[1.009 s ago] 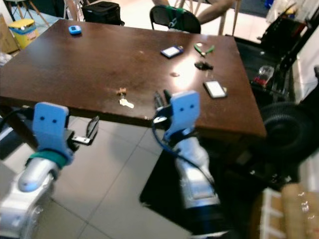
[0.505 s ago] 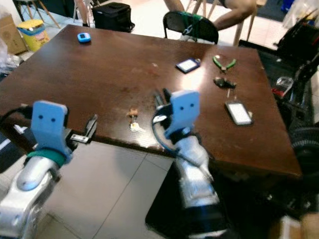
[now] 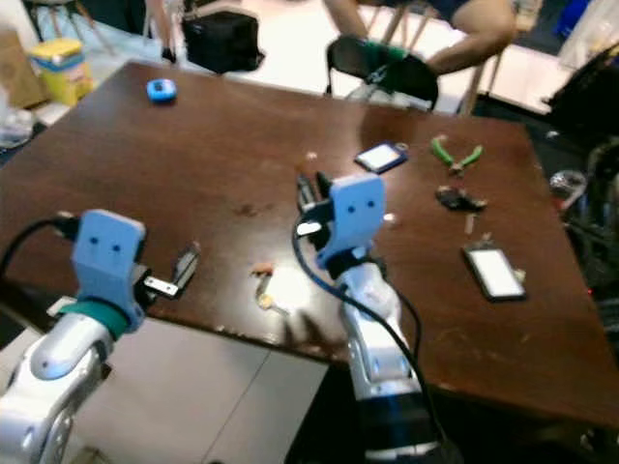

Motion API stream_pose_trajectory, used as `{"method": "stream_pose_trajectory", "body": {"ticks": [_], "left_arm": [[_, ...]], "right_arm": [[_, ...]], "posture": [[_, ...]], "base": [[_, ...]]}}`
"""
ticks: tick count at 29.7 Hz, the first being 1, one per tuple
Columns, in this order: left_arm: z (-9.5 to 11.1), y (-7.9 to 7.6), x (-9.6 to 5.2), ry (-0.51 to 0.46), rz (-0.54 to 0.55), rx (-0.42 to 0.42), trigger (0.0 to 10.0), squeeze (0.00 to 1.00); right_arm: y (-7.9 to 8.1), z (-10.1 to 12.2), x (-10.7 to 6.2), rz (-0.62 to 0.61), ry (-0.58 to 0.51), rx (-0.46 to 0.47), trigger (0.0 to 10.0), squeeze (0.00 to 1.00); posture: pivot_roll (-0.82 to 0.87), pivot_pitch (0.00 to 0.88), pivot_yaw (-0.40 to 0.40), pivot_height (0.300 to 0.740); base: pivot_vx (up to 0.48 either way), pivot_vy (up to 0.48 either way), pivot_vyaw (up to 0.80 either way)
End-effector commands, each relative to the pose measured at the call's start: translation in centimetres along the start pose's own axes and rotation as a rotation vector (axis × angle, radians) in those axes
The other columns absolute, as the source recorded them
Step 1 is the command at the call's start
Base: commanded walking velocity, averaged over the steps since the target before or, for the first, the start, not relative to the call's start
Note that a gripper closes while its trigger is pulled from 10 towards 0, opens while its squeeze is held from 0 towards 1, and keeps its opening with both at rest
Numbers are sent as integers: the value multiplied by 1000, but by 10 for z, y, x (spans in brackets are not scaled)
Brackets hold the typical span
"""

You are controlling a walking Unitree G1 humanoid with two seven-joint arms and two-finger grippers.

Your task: Hang keys on a hook

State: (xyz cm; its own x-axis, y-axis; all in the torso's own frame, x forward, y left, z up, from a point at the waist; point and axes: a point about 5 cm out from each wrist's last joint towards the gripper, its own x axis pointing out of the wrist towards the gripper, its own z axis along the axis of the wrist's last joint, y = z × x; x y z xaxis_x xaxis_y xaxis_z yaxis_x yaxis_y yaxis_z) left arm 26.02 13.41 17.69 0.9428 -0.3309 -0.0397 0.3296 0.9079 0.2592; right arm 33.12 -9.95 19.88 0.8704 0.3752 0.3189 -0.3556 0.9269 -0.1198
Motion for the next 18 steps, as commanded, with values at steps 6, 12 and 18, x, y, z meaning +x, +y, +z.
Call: {"method": "stream_pose_trajectory", "body": {"ticks": [6, 12, 18], "left_arm": [[-16, -23, 9, 75, -163, 19, 10000, 0], [-20, -28, 25, 91, -156, 30, 10000, 0], [-28, -37, 49, 130, -136, 43, 10000, 0]], "right_arm": [[-23, -24, -6, -17, 133, -21, 10000, 0], [-39, -27, -8, -40, 161, -65, 10000, 0], [-53, -35, -12, -58, 210, -121, 10000, 0]], "posture": [[-29, 88, 77, 740], [-48, 103, 89, 740], [-49, 141, 100, 740]], "base": [[0, 0, 0], [0, 0, 0], [0, 0, 0]]}}
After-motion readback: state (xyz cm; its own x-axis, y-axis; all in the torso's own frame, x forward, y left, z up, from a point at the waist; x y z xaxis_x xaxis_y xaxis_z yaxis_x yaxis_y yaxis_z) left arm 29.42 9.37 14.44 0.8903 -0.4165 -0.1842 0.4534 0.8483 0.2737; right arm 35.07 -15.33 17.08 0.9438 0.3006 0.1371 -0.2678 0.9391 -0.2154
